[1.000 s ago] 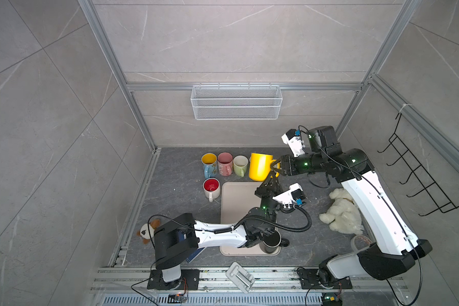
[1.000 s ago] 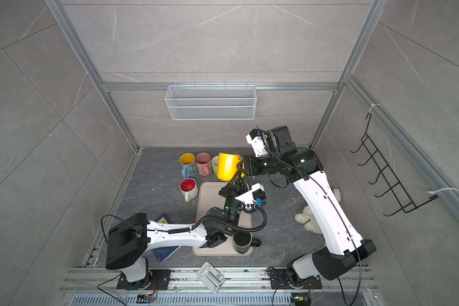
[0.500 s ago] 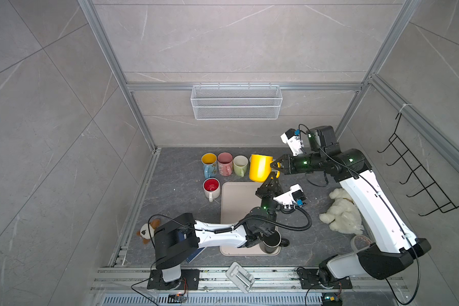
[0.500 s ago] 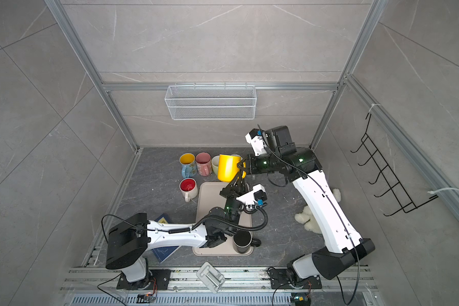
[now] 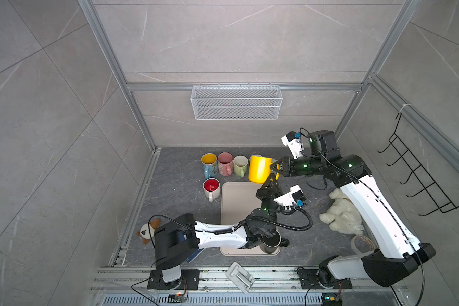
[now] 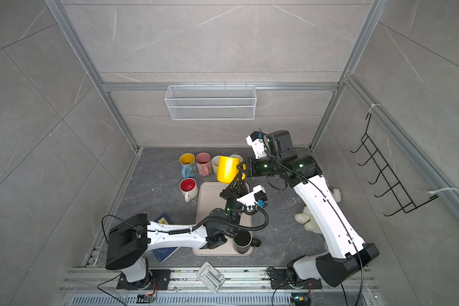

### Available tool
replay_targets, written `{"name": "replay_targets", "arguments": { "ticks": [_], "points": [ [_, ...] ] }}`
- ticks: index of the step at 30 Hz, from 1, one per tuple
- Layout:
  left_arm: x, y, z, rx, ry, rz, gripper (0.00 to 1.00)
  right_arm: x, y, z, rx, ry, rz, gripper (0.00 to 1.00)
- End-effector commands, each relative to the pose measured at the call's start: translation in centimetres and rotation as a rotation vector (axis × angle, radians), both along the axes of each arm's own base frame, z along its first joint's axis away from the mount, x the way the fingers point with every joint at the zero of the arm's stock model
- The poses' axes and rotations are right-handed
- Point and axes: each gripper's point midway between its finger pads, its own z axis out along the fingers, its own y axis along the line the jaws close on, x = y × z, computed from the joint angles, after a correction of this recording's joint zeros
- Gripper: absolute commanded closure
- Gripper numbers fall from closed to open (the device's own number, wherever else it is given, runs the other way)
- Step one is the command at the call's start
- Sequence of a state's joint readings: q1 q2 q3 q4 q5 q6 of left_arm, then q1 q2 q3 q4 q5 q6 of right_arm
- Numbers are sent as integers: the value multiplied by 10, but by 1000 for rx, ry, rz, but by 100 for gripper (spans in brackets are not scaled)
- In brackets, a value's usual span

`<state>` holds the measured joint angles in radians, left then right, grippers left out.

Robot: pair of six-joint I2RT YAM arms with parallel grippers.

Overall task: Turn the mug right side up
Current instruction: Place the mug at the middle-right of the table.

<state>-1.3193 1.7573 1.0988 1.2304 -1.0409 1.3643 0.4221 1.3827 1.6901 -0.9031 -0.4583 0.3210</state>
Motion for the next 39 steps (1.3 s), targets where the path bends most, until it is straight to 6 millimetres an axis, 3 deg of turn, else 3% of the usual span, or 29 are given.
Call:
{"name": "replay_targets", "arguments": {
  "ticks": [1, 7, 26, 31, 34, 36, 39],
  "points": [
    [-12, 44, 86, -347, -74, 3, 75, 2, -6, -3, 17, -4, -47, 100],
    [-19, 45, 89, -360, -70, -12, 63, 7, -9, 11, 49, -40, -85, 100],
    [-34, 50, 85, -318, -56, -17, 61, 24, -51, 56, 117, -187, -320, 100],
    [-36, 82, 106, -499, -26, -29, 54, 24, -68, 52, 63, -213, -384, 100],
    [-24, 107, 110, -621, 58, -14, 51, 23, -78, 43, 11, -217, -418, 100],
    [-10, 122, 101, -693, 163, -8, 50, 23, -83, 33, -26, -210, -437, 100],
    [16, 168, 73, -873, 390, -2, 50, 23, -95, 15, -100, -196, -476, 100]
  ]
}}
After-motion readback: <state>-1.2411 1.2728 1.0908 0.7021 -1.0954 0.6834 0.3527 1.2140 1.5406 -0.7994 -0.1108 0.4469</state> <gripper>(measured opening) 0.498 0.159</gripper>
